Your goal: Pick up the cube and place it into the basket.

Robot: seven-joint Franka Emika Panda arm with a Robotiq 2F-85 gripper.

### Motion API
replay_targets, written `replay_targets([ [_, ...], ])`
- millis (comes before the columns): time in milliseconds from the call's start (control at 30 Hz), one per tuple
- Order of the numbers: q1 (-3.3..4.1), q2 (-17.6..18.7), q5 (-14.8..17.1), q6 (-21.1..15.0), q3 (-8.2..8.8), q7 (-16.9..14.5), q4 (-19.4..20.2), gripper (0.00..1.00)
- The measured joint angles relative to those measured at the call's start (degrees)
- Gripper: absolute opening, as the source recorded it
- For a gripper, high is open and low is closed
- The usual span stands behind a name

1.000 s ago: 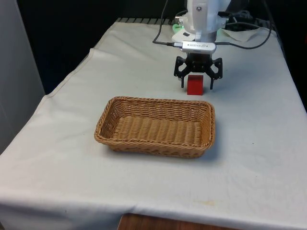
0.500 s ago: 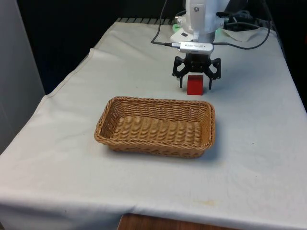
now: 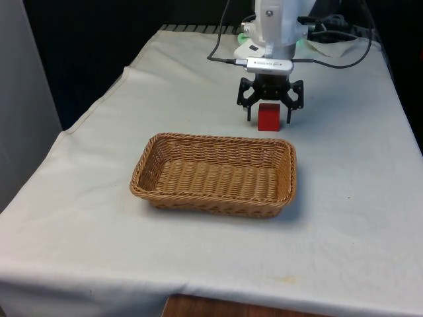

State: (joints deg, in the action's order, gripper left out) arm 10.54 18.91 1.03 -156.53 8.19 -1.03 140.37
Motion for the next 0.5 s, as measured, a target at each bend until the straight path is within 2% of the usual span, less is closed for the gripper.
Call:
replay_targets([
  [33,0.00,0.0,0.0,0.0,0.00,0.0,0.0,0.93],
  [67,0.00,0.0,0.0,0.0,0.00,0.0,0.0,0.84],
  [100,0.00,0.0,0.0,0.0,0.00,0.0,0.0,0.58],
  [167,0.00,0.0,0.0,0.0,0.00,0.0,0.0,0.36],
  [200,0.00,0.0,0.0,0.0,0.00,0.0,0.0,0.36],
  [300,0.00,0.0,0.0,0.0,0.06,0.0,0.0,0.03],
  [500,0.00,0.0,0.0,0.0,0.06,0.0,0.0,0.01],
])
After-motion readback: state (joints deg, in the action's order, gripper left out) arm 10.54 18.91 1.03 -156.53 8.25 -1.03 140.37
